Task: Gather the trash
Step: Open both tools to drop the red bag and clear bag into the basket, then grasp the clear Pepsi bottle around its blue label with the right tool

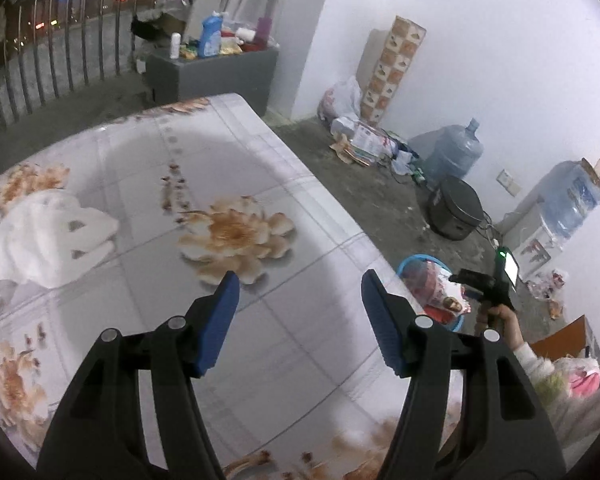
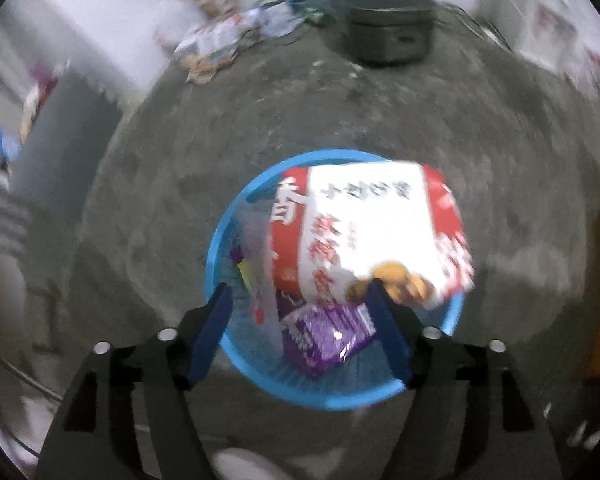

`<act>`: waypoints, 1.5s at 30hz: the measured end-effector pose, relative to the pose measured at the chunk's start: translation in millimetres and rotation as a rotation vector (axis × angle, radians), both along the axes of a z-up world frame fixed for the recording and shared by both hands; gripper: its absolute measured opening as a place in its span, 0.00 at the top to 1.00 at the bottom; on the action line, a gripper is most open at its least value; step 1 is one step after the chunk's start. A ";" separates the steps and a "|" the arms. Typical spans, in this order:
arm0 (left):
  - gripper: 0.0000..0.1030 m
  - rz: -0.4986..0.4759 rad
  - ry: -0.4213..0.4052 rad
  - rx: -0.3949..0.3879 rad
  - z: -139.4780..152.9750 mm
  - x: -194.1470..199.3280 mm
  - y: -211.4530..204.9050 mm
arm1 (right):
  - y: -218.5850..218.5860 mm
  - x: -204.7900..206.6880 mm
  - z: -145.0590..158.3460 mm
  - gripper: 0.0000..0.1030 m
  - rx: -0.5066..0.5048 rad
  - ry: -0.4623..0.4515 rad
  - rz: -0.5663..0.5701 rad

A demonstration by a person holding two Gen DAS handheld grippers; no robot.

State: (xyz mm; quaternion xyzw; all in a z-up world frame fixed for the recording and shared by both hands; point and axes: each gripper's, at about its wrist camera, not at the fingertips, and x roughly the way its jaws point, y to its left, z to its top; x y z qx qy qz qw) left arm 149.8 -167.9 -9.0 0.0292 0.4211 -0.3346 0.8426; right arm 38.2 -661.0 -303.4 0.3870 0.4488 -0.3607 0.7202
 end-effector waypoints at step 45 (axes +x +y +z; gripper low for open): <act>0.27 0.366 -0.115 0.004 30.3 -53.5 196.5 | 144.2 61.6 232.9 0.23 -0.096 -0.383 0.391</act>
